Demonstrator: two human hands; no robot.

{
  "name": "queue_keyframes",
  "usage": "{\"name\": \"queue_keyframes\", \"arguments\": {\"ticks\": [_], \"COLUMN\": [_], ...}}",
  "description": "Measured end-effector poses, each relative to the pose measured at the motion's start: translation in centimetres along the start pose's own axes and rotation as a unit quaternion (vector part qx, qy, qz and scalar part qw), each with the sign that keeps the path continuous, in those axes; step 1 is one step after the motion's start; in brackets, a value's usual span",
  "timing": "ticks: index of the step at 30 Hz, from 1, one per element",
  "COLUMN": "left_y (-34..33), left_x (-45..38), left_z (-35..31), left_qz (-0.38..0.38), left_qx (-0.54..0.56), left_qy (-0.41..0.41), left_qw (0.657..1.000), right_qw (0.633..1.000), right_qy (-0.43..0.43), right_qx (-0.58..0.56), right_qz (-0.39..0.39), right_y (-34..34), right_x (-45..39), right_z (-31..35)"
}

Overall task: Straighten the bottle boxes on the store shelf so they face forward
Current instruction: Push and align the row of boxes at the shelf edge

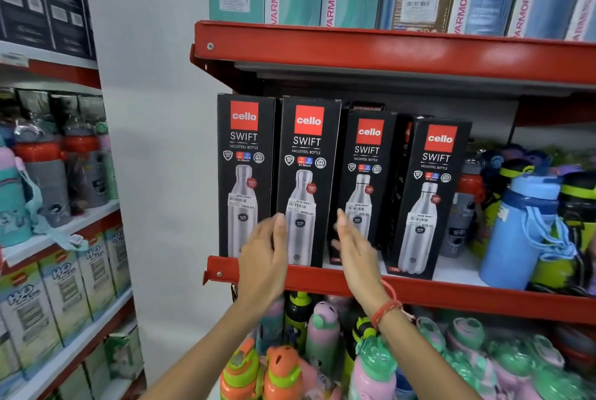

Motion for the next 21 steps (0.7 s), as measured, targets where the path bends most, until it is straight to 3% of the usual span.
{"name": "queue_keyframes", "arguments": {"ticks": [2, 4, 7, 9, 13, 21], "left_y": [-0.6, -3.4, -8.9, -11.4, -13.0, -10.7], "left_x": [0.6, 1.2, 3.0, 3.7, 3.0, 3.0], "left_z": [-1.8, -2.8, -3.3, -2.6, -1.4, -0.1], "left_qz": [-0.04, 0.046, 0.225, 0.27, 0.261, 0.241], "left_qx": [0.031, 0.079, 0.103, 0.11, 0.084, 0.068], "left_qy": [-0.089, -0.098, 0.001, 0.076, 0.139, 0.154], "left_qw": [0.995, 0.991, 0.969, 0.954, 0.952, 0.956], "right_qw": [0.996, 0.993, 0.997, 0.998, 0.996, 0.996], "right_qy": [0.012, 0.003, -0.027, -0.034, -0.051, -0.034], "right_qx": [-0.002, 0.002, -0.02, -0.045, -0.043, 0.039], "right_qz": [-0.089, -0.117, -0.068, -0.013, 0.064, 0.078], "right_y": [2.0, 3.5, 4.2, 3.9, 3.8, 5.7], "right_x": [-1.1, -2.1, -3.0, -3.3, -3.8, -2.3], "right_z": [-0.7, -1.8, -3.3, -3.6, -3.9, -3.6]}}
Point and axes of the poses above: each hand's wrist, its own x-axis away from the middle knuckle, its own y-axis out of the back of the hand, z = x × y, the point moved 6 cm from there along -x, towards the middle knuckle, and after that the axes turned 11 degrees about -z, right-handed, at the moved point
